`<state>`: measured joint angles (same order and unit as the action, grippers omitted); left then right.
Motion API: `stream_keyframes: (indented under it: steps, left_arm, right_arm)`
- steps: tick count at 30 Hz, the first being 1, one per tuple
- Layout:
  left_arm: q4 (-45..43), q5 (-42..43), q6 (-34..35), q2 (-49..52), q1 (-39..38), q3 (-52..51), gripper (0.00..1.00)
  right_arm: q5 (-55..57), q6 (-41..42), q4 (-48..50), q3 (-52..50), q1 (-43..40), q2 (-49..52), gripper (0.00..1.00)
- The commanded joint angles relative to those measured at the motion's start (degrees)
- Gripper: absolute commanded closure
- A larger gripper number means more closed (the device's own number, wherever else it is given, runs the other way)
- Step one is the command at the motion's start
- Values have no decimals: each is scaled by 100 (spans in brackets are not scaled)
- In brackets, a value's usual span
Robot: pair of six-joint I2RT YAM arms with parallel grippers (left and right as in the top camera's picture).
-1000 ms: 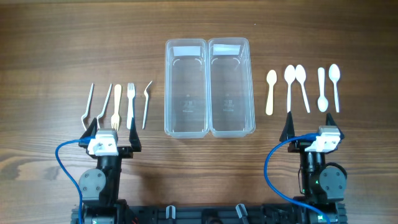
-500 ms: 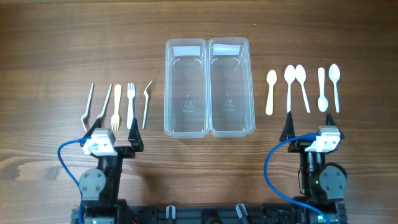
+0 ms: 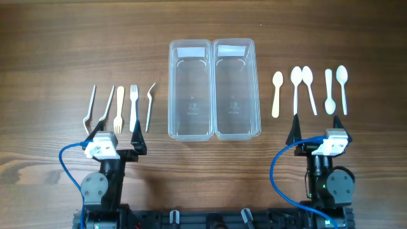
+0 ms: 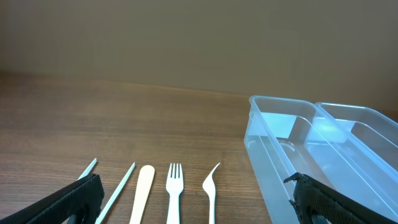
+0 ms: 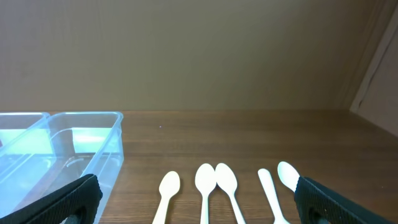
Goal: Pack container
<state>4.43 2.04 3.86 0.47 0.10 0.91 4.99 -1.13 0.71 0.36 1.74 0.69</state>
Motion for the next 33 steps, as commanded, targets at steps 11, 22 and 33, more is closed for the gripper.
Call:
stream_keyframes:
  steps: [11,22,33]
  left_arm:
    - [-26,109,114,2,-33,-57,0]
    - [-26,109,114,2,-33,-57,0]
    - [-26,109,114,2,-33,-57,0]
  right_arm:
    - [-1344,334,227,133,28,28,0]
    - [-129,-219,-2024,4151,28,3698,0]
    - [-306,-46,-4472,7945,11,8255,0]
